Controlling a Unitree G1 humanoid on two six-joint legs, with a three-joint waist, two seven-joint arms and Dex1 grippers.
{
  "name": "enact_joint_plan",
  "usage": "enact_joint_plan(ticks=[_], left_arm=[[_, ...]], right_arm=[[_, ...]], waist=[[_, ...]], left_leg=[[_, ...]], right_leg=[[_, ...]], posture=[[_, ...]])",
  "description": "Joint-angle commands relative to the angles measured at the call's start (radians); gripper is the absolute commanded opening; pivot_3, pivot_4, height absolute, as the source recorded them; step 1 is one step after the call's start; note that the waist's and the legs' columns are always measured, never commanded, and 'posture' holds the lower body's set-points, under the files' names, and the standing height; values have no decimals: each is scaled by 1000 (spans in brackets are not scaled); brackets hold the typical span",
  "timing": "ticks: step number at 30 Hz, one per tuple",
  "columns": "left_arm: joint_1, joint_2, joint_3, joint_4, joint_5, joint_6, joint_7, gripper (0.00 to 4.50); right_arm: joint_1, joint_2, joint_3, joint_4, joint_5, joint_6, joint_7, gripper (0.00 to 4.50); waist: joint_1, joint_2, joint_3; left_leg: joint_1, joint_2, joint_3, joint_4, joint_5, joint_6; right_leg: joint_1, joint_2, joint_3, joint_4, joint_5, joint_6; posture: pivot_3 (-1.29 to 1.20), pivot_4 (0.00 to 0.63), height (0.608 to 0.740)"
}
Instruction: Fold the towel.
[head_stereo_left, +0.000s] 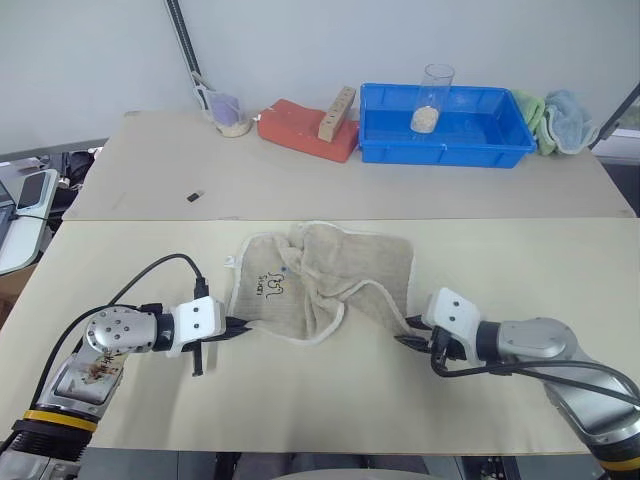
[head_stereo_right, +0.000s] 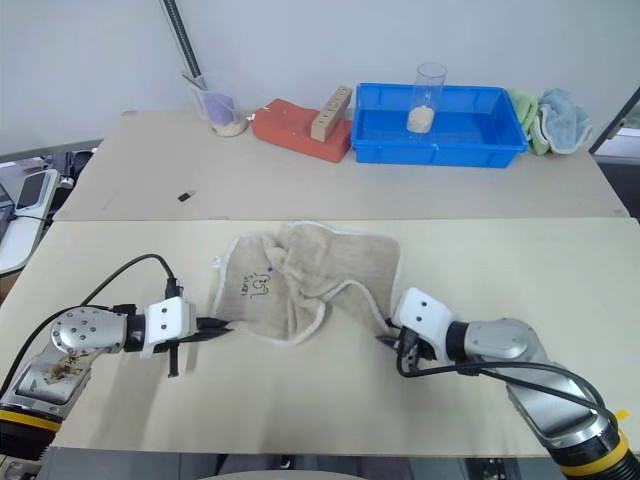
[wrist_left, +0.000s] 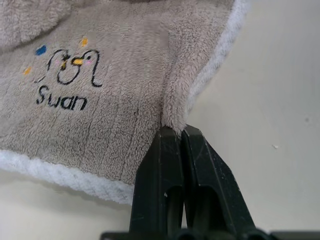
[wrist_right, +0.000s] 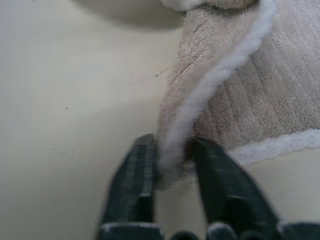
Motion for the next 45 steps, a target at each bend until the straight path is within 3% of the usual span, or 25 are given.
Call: enact_joint_plan(ticks=[1, 6, 9, 15, 19, 22, 26, 33, 39, 42, 45], left_arm=[[2, 35, 61, -7, -54, 47, -18, 0], [-17, 115, 109, -50, -210, 226, -157, 0], [-159, 132, 100, 14, -256, 338, -198, 0], [-683, -27, 91, 414, -220, 446, -81, 0], [-979, -66, 89, 662, -168, 411, -66, 0], [-1102, -62, 80, 776, -132, 361, -100, 0], [-1007, -9, 45, 710, -107, 353, -219, 0], [-522, 133, 46, 308, -147, 455, -337, 0], [-184, 212, 83, 128, -159, 455, -352, 0], [-98, 236, 98, 22, -205, 509, -358, 0], [-106, 224, 112, 20, -220, 533, -325, 0]], right_arm=[[43, -40, -109, -63, 67, -4, 58, 19], [103, -138, -313, -77, 203, 47, 187, 19], [34, -212, -411, 31, 242, 53, 255, 19], [-405, -273, -336, 461, 102, -138, 247, 19], [-711, -252, -277, 727, 8, -308, 238, 19], [-819, -262, -284, 817, 13, -360, 288, 19], [-648, -272, -368, 686, 73, -345, 344, 19], [-178, -237, -513, 435, 64, -414, 366, 19], [115, -227, -571, 341, 55, -436, 428, 19], [222, -228, -580, 282, 74, -417, 467, 19], [246, -236, -574, 230, 116, -330, 467, 19]], waist=[[1, 0, 0], [1, 0, 0], [3, -1, 0], [-1, -1, 1], [-27, -2, 1], [-37, -1, 1], [-49, 1, 0], [-49, 3, 0], [-26, 2, 1], [-13, 2, 1], [-4, 2, 1]], left_leg=[[0, 0, 0, 0, 0, 0], [-1, 0, 0, 0, 0, 0], [0, 0, 1, 1, 0, 0], [-2, -1, 1, 6, 0, 0], [-8, -1, 2, 9, 0, 1], [-10, -1, 2, 8, 0, 2], [-7, 0, 3, 7, -1, 2], [-9, 0, 0, 10, -1, 2], [-4, 1, 0, 9, -1, 2], [-5, 0, 0, 10, -1, 2], [-5, 0, 0, 10, -1, 2]], right_leg=[[0, 0, 0, 0, 0, 0], [0, 0, 0, 0, 0, 0], [1, 0, 0, 0, 0, 0], [0, 0, -2, 1, 0, 0], [-5, 0, -3, 3, 0, 0], [-6, 0, -3, 7, 0, 0], [-5, 0, -3, 11, 0, 0], [-8, 1, -2, 16, 0, 0], [-3, 0, 0, 11, -1, 1], [-3, -1, 0, 9, -1, 1], [-1, -1, 0, 7, -1, 1]], posture=[[0, 150, 740], [0, 150, 740], [0, 150, 740], [0, 150, 740], [0, 150, 740], [0, 150, 740], [0, 150, 740], [0, 150, 740], [0, 150, 740], [0, 150, 740], [0, 150, 740]])
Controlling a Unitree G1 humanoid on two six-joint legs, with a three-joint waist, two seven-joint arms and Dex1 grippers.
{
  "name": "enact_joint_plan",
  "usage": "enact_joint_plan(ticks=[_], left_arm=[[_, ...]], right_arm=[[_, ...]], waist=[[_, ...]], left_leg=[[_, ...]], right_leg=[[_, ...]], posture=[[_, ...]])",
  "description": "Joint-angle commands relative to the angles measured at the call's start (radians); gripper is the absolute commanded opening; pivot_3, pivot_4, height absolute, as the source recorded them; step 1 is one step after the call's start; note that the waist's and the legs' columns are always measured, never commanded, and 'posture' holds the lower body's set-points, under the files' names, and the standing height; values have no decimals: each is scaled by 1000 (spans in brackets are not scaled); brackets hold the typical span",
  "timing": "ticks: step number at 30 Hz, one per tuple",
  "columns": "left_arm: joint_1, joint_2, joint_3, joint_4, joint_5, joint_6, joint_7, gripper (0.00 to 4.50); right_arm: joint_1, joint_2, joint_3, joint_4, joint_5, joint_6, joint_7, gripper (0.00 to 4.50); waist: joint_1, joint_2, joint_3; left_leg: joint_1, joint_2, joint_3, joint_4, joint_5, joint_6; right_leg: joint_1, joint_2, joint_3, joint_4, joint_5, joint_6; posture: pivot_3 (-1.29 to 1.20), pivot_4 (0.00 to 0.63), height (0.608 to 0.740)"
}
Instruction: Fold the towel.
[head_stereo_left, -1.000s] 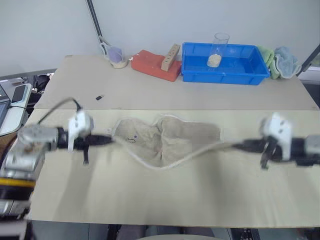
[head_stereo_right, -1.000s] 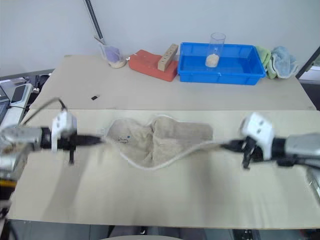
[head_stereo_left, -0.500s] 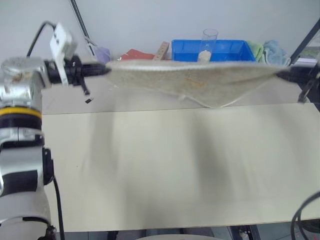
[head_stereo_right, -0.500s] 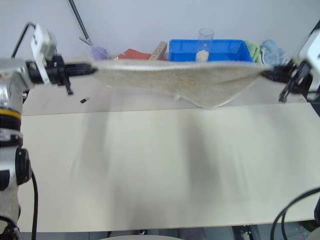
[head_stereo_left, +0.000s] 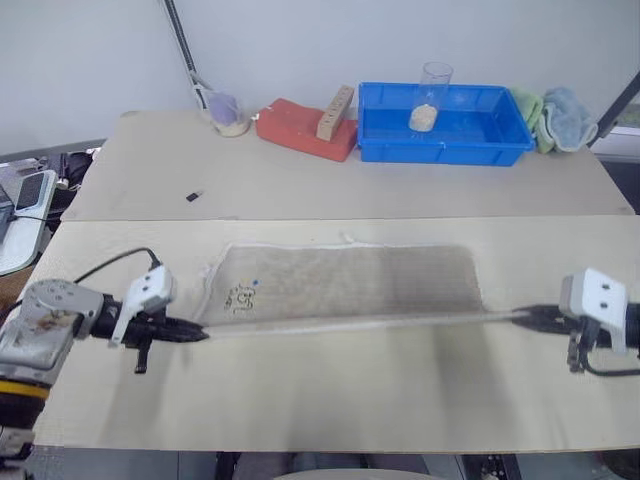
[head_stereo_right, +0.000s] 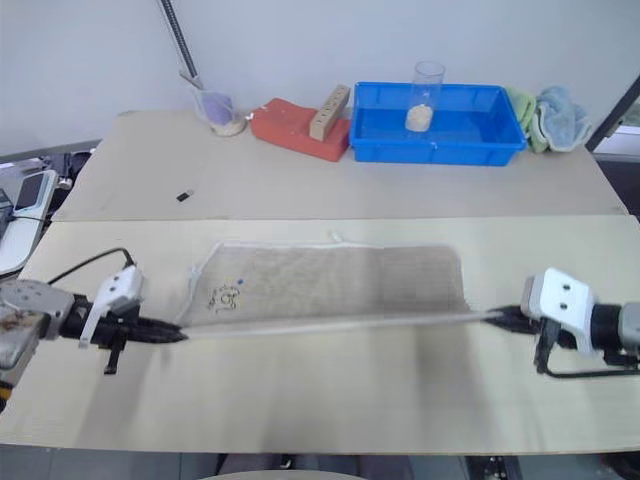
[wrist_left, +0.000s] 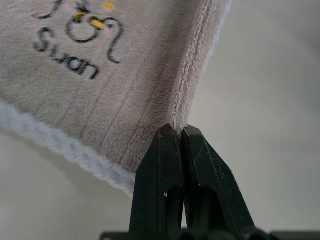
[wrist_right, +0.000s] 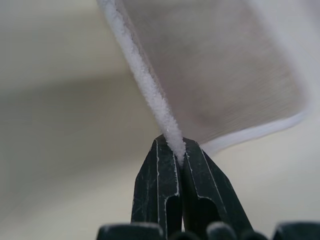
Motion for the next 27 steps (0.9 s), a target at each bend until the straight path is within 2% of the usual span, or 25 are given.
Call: enact_joint_plan(ticks=[1, 6, 10, 19, 27], left_arm=[[-43, 11, 54, -15, -29, 29, 34, 0], [-187, -8, 27, 94, -36, 108, 49, 0], [-326, -61, -25, 242, 14, 127, 79, 0], [-557, -194, -68, 512, 93, 93, 170, 0], [-631, -256, -87, 642, 157, 53, 217, 0]], right_arm=[[-16, -21, -42, -70, 63, 98, -3, 19], [-152, -46, 1, -35, 143, 353, -63, 19], [-308, -48, 96, 34, 158, 510, -114, 19], [-569, 6, 260, 210, 87, 558, -203, 19], [-657, 44, 325, 303, 34, 550, -246, 19]], waist=[[2, 0, 0], [1, 0, 0], [-4, 0, 0], [-13, 0, 0], [-20, 0, 0]], left_leg=[[1, 0, 0, 0, 0, 0], [2, -1, 1, 0, 0, 0], [2, -1, 1, -1, 0, 0], [-1, -2, 1, 1, 0, 0], [-2, -1, 0, 1, 0, 0]], right_leg=[[1, 0, 0, -1, 0, 0], [1, 1, 0, -1, 0, 0], [0, 2, -1, 0, 0, 0], [-2, 1, -1, 1, 0, 0], [-6, 2, -1, 5, 0, 0]], posture=[[0, 150, 740], [0, 150, 740], [0, 150, 740], [0, 150, 740], [0, 150, 740]])
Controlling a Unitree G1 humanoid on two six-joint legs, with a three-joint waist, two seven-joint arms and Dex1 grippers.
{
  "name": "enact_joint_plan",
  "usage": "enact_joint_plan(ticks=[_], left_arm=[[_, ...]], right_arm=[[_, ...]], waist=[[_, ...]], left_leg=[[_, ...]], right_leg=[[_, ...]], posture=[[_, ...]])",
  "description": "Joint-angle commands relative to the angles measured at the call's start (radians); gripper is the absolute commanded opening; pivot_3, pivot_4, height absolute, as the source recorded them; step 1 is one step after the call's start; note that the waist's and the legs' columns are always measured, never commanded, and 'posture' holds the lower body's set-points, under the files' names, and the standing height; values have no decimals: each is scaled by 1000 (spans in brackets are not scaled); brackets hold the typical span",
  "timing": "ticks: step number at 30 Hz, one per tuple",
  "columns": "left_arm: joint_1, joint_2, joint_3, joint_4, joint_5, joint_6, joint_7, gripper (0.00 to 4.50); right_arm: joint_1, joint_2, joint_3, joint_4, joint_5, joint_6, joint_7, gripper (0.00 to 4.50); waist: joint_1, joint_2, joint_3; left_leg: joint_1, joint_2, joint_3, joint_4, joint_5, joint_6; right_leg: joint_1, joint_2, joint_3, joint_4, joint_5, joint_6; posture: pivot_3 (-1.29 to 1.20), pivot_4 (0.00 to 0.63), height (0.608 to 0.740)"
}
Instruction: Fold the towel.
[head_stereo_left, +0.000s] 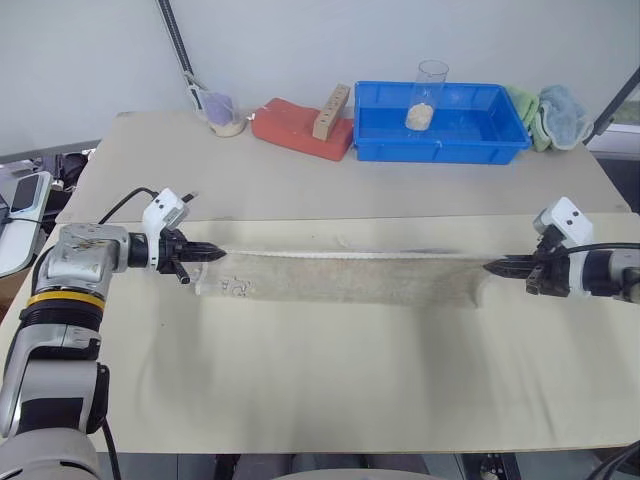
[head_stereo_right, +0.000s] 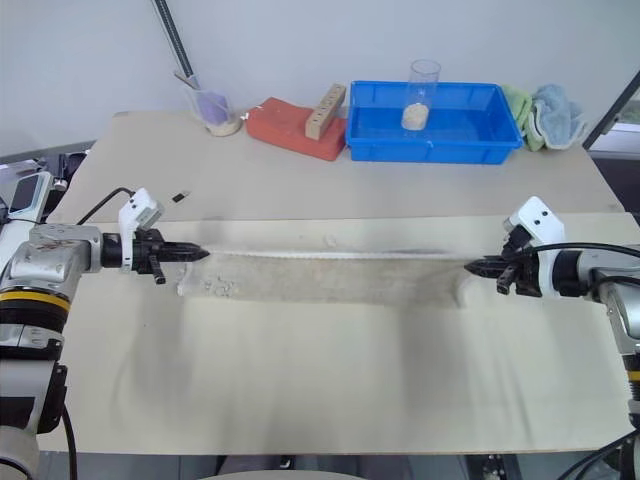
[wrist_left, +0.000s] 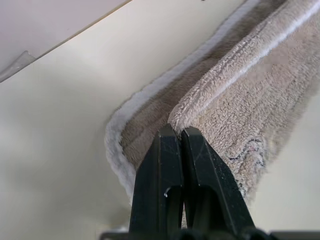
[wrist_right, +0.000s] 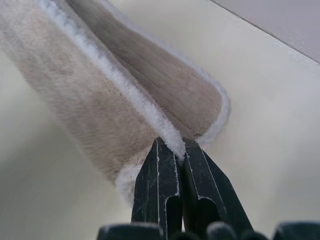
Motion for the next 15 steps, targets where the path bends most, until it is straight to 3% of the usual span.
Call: enact_joint_plan(ticks=[1, 2, 3, 4, 6, 13, 15], left_arm=[[-33, 0, 9, 35, 28, -20, 29, 0], [-38, -7, 10, 50, 35, -33, 41, 0], [-45, -15, 16, 65, 38, -34, 61, 0], [-51, -20, 20, 75, 41, -37, 71, 320], [-57, -25, 28, 86, 43, -44, 90, 1010], [-54, -11, 54, 86, 43, -89, 117, 4455], [-49, -3, 66, 58, 28, -89, 95, 4500]], right_arm=[[-44, 7, -10, 28, -23, 0, -29, 19], [-55, 17, -9, 40, -27, 1, -42, 19], [-60, 23, -8, 45, -33, -3, -49, 343], [-63, 28, -8, 49, -37, -7, -55, 706], [-65, 36, -13, 51, -43, -14, -64, 1306], [-85, 56, -97, 63, -70, -109, -164, 3783], [-53, 53, -144, 21, -48, -104, -173, 4431]], waist=[[-1, 0, 0], [-1, 0, 0], [-1, 0, 0], [1, 0, 0], [1, 0, 0], [1, 0, 0], [1, 0, 0]], left_leg=[[0, 0, 0, 0, 0, 0], [0, 0, 0, 0, 0, 0], [0, 0, 0, 0, 0, 0], [0, 0, 0, 0, 0, 0], [-1, 0, 0, 0, 0, 0], [-1, -1, 0, 1, 0, 0], [-1, 0, 0, 1, 0, 0]], right_leg=[[0, 0, 0, 0, 0, 0], [-1, 0, 0, 1, 0, 0], [-1, 0, 0, 1, 0, 0], [-1, 0, 0, 1, 0, 0], [-1, 0, 0, 1, 0, 0], [-2, 0, 0, 2, 0, 0], [-2, 0, 0, 2, 0, 0]], posture=[[0, 150, 740], [0, 150, 740], [0, 150, 740], [0, 150, 740], [0, 150, 740], [0, 150, 740], [0, 150, 740]])
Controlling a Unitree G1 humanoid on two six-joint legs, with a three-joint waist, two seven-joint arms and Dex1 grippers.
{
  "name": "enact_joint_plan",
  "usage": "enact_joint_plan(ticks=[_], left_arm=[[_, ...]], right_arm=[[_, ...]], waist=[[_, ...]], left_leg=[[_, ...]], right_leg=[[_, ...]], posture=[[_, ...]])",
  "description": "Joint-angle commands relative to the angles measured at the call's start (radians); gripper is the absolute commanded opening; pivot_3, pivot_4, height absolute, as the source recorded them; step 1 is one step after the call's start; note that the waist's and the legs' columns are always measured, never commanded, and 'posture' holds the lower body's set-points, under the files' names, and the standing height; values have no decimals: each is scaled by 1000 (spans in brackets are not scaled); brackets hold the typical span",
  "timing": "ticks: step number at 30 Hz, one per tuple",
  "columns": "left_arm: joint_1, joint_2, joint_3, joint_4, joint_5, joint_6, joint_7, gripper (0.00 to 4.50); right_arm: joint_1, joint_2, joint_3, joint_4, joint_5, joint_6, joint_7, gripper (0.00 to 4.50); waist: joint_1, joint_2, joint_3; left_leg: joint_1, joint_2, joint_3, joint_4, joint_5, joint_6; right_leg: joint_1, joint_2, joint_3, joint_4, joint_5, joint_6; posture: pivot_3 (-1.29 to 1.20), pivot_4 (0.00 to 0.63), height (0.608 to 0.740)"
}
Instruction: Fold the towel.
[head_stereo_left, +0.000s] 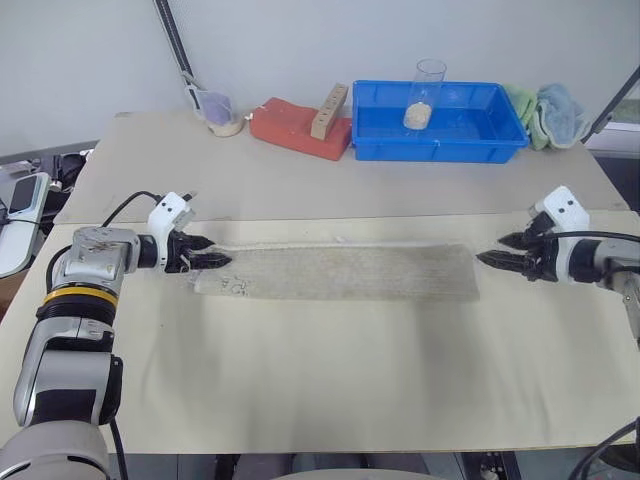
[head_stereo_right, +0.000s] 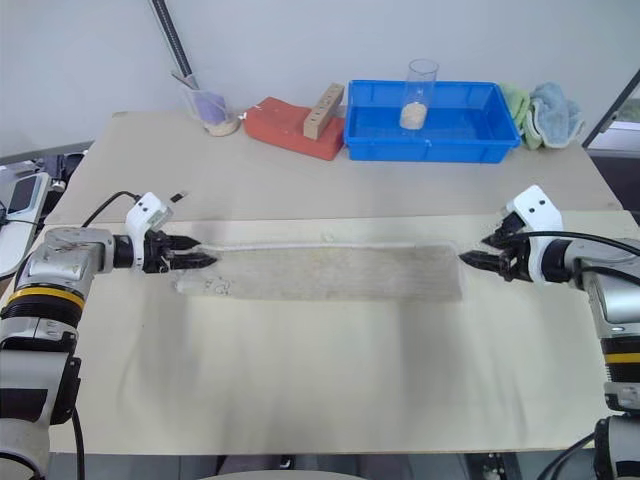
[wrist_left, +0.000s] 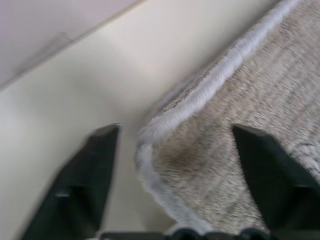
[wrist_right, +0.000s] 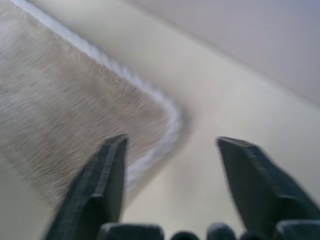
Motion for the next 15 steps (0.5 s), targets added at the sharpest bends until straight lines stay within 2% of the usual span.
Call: enact_joint_plan(ticks=[1, 5, 8, 13, 15], left_arm=[[-10, 42, 44, -56, -19, -22, -30, 4500], [48, 88, 44, -170, -23, -84, -95, 4500], [141, 114, 58, -385, -107, -43, -195, 4500], [249, 111, 77, -653, -197, 24, -216, 4500], [293, 74, 86, -802, -264, 36, -203, 4500]], right_arm=[[48, -18, -131, -106, 39, -13, -20, 4431], [186, 35, -258, -279, 81, 46, -95, 4431], [298, 139, -318, -422, 84, 82, -217, 4431], [406, 257, -319, -523, 71, 95, -331, 4431], [437, 317, -289, -521, 57, 92, -386, 4431]], waist=[[1, 0, 0], [1, 0, 0], [1, 0, -1], [1, 0, -1], [1, 0, -1]], left_leg=[[-1, 0, 0, 0, 0, 0], [-1, 1, -1, 0, 0, 0], [0, 1, -2, -1, 0, 0], [-1, 1, -2, -1, 0, 0], [0, 1, -2, -1, 0, 0]], right_leg=[[0, 0, 0, 0, 0, 0], [0, 1, -1, 3, 0, 0], [0, 0, 0, 3, 0, 0], [0, 0, 1, 0, 0, 0], [0, 0, 1, 0, 0, 0]], posture=[[0, 150, 740], [0, 150, 740], [0, 150, 740], [0, 150, 740], [0, 150, 740]])
